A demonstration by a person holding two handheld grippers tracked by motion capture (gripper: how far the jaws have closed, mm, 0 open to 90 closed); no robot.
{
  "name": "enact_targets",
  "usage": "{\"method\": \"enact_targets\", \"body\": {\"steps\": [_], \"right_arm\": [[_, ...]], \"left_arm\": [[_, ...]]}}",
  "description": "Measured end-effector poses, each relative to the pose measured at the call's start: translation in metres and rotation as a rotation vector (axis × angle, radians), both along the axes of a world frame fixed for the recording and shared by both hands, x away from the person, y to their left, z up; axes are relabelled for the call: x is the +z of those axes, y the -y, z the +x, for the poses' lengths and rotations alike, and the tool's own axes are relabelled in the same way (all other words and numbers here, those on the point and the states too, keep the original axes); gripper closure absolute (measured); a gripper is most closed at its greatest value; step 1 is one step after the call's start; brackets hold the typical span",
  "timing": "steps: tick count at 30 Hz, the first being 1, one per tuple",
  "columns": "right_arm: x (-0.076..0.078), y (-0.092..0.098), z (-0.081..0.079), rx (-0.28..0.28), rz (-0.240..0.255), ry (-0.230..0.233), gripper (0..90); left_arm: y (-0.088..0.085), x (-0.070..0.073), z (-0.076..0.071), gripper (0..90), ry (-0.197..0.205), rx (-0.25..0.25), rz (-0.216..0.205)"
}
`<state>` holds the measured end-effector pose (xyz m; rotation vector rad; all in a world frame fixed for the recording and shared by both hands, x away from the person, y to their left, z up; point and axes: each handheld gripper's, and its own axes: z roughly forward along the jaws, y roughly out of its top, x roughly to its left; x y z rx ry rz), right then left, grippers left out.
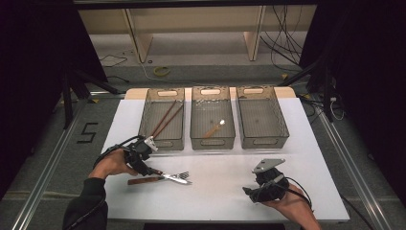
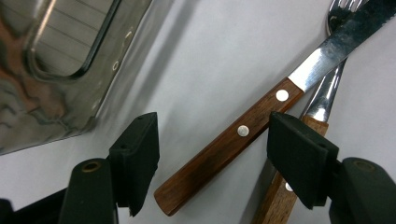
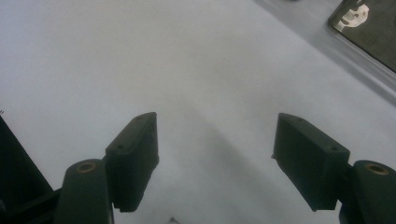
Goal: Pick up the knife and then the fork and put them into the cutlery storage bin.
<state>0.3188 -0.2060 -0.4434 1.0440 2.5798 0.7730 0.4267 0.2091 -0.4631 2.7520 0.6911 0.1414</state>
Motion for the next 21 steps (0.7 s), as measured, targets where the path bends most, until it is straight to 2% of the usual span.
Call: {"method": "enact_targets", "body": {"steps": [5, 8, 12, 15, 17, 21], "right_arm": [[0.0000, 0.0012, 0.0007, -0.001, -0.002, -0.002, 31.5], [0.0000, 0.0002, 0.0005, 0.002, -0.003, -0.003, 31.4], [-0.0001, -0.0008, -0.0005, 0.004, -0.006, -0.002, 31.5], [-0.0001, 0.0005, -0.0003, 0.004, -0.007, -0.001, 31.5], [-0.0006, 0.0008, 0.0003, -0.002, -0.006, -0.002, 31.4], [-0.0013, 0.0007, -0.0003, 0.003, -0.010, -0.002, 31.5]], "left_arm": [[0.0024, 0.0000, -0.0006, 34.6, -0.005, -0.013, 0.001], [0.0037, -0.0009, -0.0015, 35.3, -0.015, -0.038, 0.015], [0.0049, -0.0040, -0.0009, 35.8, -0.023, -0.043, 0.019], [0.0066, -0.0084, 0.0007, 39.3, -0.028, -0.059, 0.048], [0.0063, -0.0082, 0.0013, 39.7, -0.034, -0.057, 0.037], [0.0079, -0.0070, -0.0011, 47.1, -0.036, -0.088, 0.044]]}}
